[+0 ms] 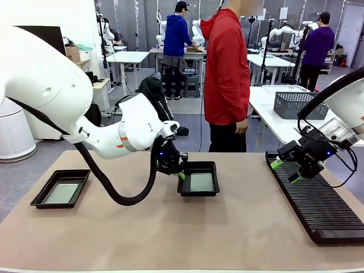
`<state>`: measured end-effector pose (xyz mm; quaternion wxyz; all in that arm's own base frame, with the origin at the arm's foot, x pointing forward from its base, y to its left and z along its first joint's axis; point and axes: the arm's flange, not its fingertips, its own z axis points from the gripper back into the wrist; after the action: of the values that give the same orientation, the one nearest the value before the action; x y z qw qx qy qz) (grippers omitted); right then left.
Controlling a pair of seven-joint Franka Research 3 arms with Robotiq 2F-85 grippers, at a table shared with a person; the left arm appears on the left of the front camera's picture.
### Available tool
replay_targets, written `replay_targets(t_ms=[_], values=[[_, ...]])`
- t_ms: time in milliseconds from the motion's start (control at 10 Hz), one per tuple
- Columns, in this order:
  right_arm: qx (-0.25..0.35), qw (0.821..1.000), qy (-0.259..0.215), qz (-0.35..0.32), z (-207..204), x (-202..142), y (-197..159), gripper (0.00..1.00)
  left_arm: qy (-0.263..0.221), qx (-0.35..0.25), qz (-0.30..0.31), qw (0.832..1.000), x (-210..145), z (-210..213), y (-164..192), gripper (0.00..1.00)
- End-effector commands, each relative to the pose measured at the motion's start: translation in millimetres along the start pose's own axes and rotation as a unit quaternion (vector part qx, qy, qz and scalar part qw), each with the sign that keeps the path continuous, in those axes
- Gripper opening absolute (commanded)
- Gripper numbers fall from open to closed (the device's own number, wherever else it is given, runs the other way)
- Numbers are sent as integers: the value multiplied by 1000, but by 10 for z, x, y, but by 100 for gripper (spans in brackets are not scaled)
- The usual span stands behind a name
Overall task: Inspect and transfer BCBs to ESD trays.
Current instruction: Pick up the ESD tray and place it on the left side of the table.
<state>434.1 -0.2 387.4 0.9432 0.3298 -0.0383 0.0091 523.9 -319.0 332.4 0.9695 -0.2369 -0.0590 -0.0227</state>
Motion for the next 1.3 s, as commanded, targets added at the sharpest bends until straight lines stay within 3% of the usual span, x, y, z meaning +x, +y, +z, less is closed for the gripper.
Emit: replay_targets(t_ms=[0,800,1200], values=[[-3,1000,-5,-7,5,-13,15,100,0,-15,-7,1000,-214,281,306,3],[-3,1000,-5,-7,5,-13,15,100,-3,19,8,1000,-438,1475,1904,3],[-3,1000,-5,-7,5,-13,15,100,8,22,2,1000,-416,1602,2361,3]])
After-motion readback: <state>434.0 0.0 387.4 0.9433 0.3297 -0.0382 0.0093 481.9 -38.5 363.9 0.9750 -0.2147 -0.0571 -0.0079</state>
